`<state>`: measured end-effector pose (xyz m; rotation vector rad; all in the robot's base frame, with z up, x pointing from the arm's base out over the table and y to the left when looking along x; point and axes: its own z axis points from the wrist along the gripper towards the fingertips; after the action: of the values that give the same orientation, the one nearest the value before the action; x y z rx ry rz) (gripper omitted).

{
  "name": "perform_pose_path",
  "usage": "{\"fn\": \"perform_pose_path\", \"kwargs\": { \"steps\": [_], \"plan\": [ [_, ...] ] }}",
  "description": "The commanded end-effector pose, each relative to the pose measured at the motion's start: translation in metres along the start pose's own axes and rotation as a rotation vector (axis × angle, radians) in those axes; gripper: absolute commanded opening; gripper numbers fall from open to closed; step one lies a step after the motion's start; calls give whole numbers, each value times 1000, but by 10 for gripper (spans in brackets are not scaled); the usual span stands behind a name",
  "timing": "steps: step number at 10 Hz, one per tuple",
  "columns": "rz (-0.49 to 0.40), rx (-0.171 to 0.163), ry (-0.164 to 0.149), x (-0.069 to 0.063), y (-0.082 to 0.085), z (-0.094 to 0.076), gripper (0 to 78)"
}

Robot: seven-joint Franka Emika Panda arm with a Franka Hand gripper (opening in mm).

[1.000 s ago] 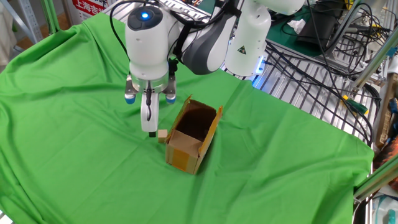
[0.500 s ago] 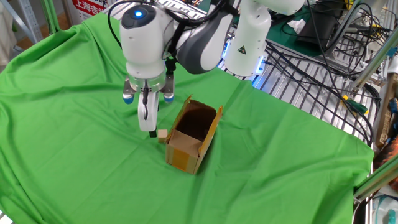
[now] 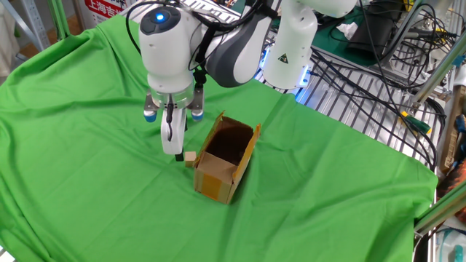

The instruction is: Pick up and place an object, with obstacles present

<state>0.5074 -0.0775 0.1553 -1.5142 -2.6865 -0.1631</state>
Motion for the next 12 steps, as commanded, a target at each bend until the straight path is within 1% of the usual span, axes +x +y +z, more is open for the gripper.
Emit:
{"fn": "perform_pose_path", "kwargs": {
  "steps": [1,6,7,8,9,10,12],
  "plan": [
    [25,-6,4,4,4,9,775],
    [13,-6,-10,11,4,30,775],
    [7,-10,-12,11,2,38,775],
    [5,-11,-14,12,1,39,775],
    [5,-10,-23,14,-1,47,775],
    [2,-10,-25,16,-3,52,775],
    [-11,-2,-36,16,-6,57,775]
  ]
}}
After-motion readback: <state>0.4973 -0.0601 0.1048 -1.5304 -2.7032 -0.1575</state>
